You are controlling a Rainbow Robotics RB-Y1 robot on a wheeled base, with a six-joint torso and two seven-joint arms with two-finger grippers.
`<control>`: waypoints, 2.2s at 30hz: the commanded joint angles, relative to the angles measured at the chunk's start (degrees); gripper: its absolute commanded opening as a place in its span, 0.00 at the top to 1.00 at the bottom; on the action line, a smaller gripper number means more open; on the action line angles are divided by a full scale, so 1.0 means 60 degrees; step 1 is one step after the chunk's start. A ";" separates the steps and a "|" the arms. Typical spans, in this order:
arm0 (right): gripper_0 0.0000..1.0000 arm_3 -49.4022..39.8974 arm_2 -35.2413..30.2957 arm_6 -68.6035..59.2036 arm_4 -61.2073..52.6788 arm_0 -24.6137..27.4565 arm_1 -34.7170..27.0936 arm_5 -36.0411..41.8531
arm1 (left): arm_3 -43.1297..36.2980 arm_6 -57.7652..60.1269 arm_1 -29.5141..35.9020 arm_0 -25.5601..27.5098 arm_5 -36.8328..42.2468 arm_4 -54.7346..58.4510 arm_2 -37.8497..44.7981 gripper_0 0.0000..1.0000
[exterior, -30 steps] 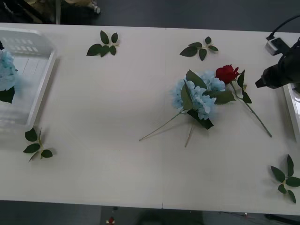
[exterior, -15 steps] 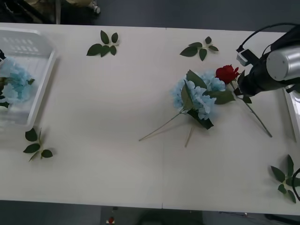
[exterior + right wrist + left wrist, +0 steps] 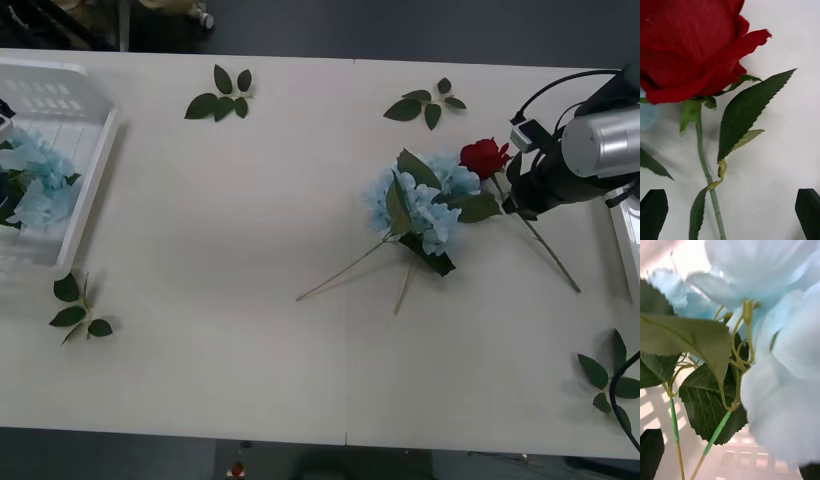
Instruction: Put the red flowers into the right box and the blue flowers into the left box
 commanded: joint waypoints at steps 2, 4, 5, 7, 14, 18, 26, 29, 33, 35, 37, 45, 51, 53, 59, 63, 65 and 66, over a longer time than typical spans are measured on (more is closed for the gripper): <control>0.00 0.0210 0.0001 0.0192 0.0093 -0.0353 0.0165 -0.0294 | -0.1366 -0.1202 0.0162 0.0091 0.1227 0.1416 0.0532 0.00; 0.00 0.0430 0.0001 0.0207 0.0093 -0.0397 0.0209 -0.0382 | -0.1820 -0.1217 0.0162 0.0091 0.1783 0.2222 0.0620 0.00; 0.00 0.0577 0.0001 0.0207 0.0093 -0.0441 0.0253 -0.0455 | -0.2128 -0.1217 0.0162 0.0091 0.2149 0.2822 0.0620 0.00; 0.00 0.0796 0.0001 0.0236 0.0152 -0.0514 0.0312 -0.0528 | -0.2494 -0.1217 0.0162 0.0077 0.2472 0.3965 0.0561 0.00; 0.00 0.1397 0.0220 0.0324 0.0122 -0.0705 0.0415 -0.0821 | -0.2890 -0.1055 -0.0014 0.0077 0.1769 0.7129 -0.0464 0.00; 0.00 0.1441 0.0528 0.0251 0.0108 -0.0705 0.0429 -0.0982 | -0.2890 -0.0953 -0.0438 0.0062 0.1139 0.7407 -0.1211 0.00; 0.00 0.2056 0.0762 0.0309 0.0049 -0.0866 0.0605 -0.1187 | -0.2890 -0.0675 -0.1288 0.0077 -0.0194 0.6895 -0.2632 0.00; 0.10 0.2202 0.1114 0.0251 0.0049 -0.0983 0.0620 -0.1319 | -0.2890 -0.0601 -0.1610 0.0077 -0.0648 0.6733 -0.3116 0.00; 0.45 0.2583 0.1275 0.0280 0.0078 -0.1232 0.0707 -0.1304 | -0.2890 -0.0469 -0.2006 0.0077 -0.1132 0.6396 -0.3877 0.00; 0.65 0.2774 0.1275 0.0309 0.0034 -0.1349 0.0707 -0.1304 | -0.2890 -0.0367 -0.2138 0.0077 -0.1352 0.6294 -0.4229 0.00; 0.89 0.2979 0.1275 0.0309 -0.0009 -0.1452 0.0737 -0.1304 | -0.2875 -0.0162 -0.2240 0.0077 -0.1586 0.6133 -0.4669 0.00; 1.00 0.3037 0.1275 0.0251 0.0005 -0.1525 0.0751 -0.1290 | -0.2890 0.0922 -0.2460 0.0062 -0.2333 0.6426 -0.6075 0.00; 1.00 0.3037 0.1114 0.0236 0.0005 -0.1598 0.0722 -0.1011 | -0.2890 0.0981 -0.2475 0.0077 -0.2538 0.7056 -0.6895 0.00; 1.00 0.3037 0.0924 0.0295 -0.0009 -0.1642 0.0693 -0.0850 | -0.2890 0.0995 -0.2504 0.0077 -0.2538 0.7158 -0.7071 0.00; 1.00 0.3023 0.0103 0.0236 -0.0053 -0.2067 0.0502 0.0043 | -0.2890 0.1156 -0.2738 0.0047 -0.2538 0.7070 -0.7803 0.00; 1.00 0.3008 -0.0292 0.0016 -0.0141 -0.2492 0.0122 0.0644 | -0.2890 0.1303 -0.2899 0.0047 -0.2611 0.6909 -0.8243 0.00; 1.00 0.3008 -0.0395 -0.0394 -0.0361 -0.2653 -0.0098 0.0908 | -0.2890 0.1362 -0.2929 0.0033 -0.2729 0.6851 -0.8506 0.00; 1.00 0.2994 -0.0395 -0.0657 -0.0581 -0.2755 -0.0274 0.1069 | -0.2890 0.1420 -0.2943 0.0033 -0.2802 0.6836 -0.8653 0.00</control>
